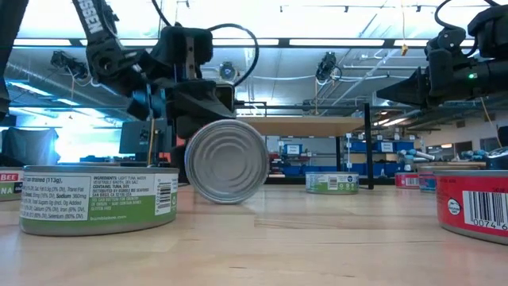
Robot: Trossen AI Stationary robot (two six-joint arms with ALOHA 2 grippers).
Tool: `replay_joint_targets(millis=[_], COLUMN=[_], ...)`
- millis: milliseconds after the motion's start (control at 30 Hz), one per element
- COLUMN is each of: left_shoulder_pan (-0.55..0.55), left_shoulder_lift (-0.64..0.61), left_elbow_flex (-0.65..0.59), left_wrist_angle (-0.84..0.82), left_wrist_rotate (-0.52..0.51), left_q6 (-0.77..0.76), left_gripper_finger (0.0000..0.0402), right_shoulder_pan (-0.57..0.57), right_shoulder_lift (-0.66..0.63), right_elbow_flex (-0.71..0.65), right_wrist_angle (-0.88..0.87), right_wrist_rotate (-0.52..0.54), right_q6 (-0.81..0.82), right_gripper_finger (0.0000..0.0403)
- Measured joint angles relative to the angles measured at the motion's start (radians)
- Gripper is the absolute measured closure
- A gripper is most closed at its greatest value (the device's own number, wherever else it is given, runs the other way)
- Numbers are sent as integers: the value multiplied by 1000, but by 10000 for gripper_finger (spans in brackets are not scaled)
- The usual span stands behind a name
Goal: Stack canned seafood by type on shelf
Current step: Put the red tuna can on the shelf
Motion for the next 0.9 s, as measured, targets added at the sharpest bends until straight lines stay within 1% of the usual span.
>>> replay_joint_targets(millis=[100,167,367,900], left_shoulder_pan=[0,0,2,3], left_shoulder_lift=[54,74,85,89], left_elbow_flex=[0,0,0,-1], left_wrist_angle=[125,159,174,223], left_wrist_rotate=[10,5,6,-2], left_q6=[-53,-53,20,57], left_gripper_finger=[401,401,400,361], right_shoulder_pan=[0,0,0,0], right_shoulder_lift=[0,0,0,0], right_elbow_flex=[0,0,0,0], right_wrist_angle=[0,0,0,0], right_wrist_rotate=[0,0,0,0], right_q6=[0,0,0,0], right_gripper_finger=[384,384,384,384])
